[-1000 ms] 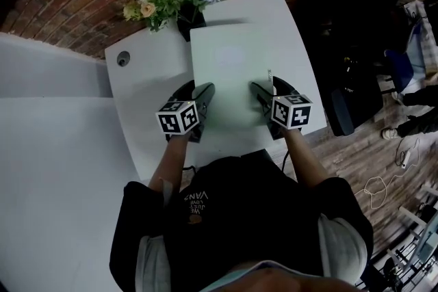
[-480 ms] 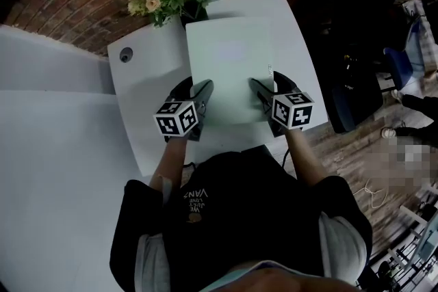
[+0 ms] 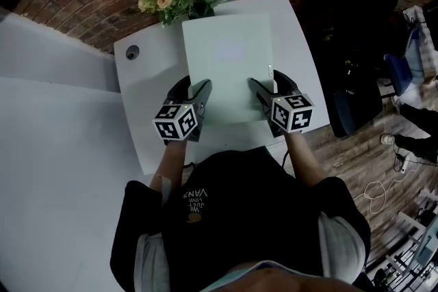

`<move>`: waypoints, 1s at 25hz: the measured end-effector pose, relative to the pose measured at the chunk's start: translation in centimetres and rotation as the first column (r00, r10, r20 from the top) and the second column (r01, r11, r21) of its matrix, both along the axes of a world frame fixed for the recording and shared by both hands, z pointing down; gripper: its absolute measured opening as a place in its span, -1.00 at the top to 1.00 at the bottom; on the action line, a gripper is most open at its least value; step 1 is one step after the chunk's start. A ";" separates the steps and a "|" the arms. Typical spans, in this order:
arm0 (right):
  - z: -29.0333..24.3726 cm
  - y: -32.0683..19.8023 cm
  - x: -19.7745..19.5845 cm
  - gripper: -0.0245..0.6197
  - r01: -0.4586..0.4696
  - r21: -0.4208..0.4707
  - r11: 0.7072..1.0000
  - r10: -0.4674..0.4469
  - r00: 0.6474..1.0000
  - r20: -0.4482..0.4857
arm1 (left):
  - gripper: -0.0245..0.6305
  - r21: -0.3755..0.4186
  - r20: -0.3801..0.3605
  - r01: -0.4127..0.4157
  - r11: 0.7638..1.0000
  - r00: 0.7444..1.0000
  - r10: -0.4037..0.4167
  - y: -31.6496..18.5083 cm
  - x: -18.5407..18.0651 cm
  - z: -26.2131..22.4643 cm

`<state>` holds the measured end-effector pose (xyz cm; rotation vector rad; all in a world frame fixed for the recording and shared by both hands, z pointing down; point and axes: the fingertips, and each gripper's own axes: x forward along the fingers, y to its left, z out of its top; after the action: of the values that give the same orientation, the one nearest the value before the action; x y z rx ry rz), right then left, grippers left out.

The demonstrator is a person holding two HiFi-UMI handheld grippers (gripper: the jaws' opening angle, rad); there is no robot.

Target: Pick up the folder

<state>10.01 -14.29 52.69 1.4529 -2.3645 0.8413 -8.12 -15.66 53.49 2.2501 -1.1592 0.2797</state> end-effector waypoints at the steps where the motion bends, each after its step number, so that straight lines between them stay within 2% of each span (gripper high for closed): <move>1: -0.2 -0.1 -0.3 -0.06 0.002 0.005 1.000 -0.002 1.000 0.004 | 0.05 0.009 -0.003 0.005 1.000 1.000 -0.005 0.0 -0.3 -0.3; 13: -2.4 -0.3 -3.5 -0.05 0.048 0.071 0.996 -0.048 0.999 -0.002 | 0.07 0.092 -0.009 0.058 0.994 0.998 -0.057 0.5 -3.7 -2.8; 25: -4.4 -0.4 -5.5 -0.05 0.087 0.154 0.984 -0.087 0.996 -0.006 | 0.10 0.196 0.003 0.095 0.976 0.995 -0.098 1.0 -5.8 -5.5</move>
<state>4.46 -14.67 48.28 1.3915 -2.5226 0.6506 -13.96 -14.67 47.99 2.3531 -1.3498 0.1472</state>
